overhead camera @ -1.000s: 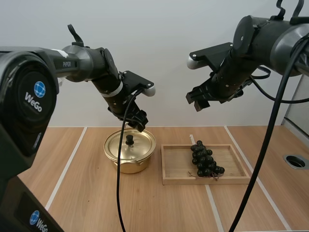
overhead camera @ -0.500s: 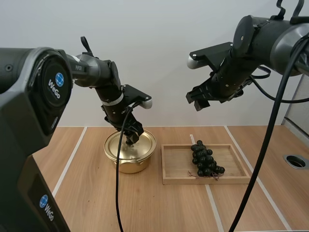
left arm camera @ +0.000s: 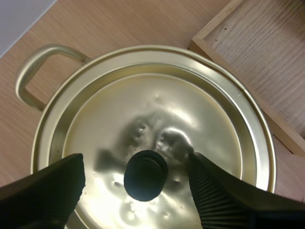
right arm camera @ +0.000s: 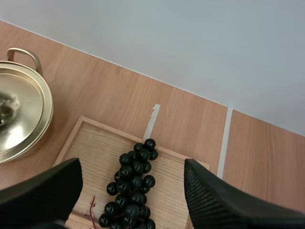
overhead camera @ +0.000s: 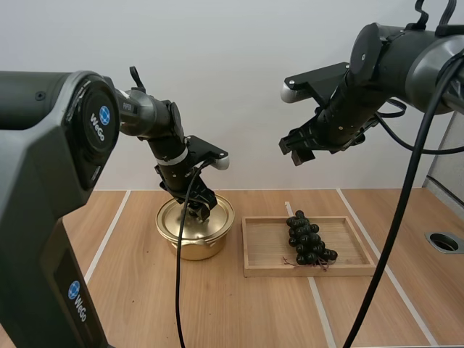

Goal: Open the pot, put the grape inside, and close it

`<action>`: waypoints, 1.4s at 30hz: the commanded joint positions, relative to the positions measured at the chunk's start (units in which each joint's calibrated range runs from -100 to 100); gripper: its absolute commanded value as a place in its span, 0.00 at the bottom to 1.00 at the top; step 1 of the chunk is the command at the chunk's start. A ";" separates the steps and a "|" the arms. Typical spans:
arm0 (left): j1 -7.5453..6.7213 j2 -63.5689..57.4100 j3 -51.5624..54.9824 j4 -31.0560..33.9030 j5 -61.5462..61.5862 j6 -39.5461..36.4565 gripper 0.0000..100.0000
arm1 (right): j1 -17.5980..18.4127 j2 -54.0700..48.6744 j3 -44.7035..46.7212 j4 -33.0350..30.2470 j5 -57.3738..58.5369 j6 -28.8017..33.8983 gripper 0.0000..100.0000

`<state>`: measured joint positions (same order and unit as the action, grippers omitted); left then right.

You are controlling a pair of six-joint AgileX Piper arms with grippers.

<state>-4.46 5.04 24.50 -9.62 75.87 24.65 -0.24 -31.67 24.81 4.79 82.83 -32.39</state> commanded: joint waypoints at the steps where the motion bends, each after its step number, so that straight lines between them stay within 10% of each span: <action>1: -0.21 0.01 -0.08 -0.96 -1.09 -0.33 1.00 | 0.03 -0.44 0.23 -0.42 -0.93 -0.40 1.00; 6: -0.21 0.01 -0.08 -0.96 -0.07 -0.33 1.00 | 0.03 -0.44 0.23 -0.42 -0.93 -0.40 1.00; 12: -0.21 0.01 -0.08 -0.96 0.91 -1.80 0.04 | 0.03 -0.44 0.23 -0.42 -0.93 -0.40 1.00; 13: -0.21 0.01 -0.08 -0.96 0.91 -1.80 0.00 | 0.03 -0.44 0.23 -0.42 -0.93 -0.40 1.00; 42: -0.21 -25.92 -11.01 -0.85 3.08 -4.83 0.00 | 0.03 4.46 11.13 -2.16 10.34 2.19 1.00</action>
<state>-4.46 -18.48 16.48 -10.04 79.33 21.14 -0.24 -26.97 34.09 3.41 94.92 -30.56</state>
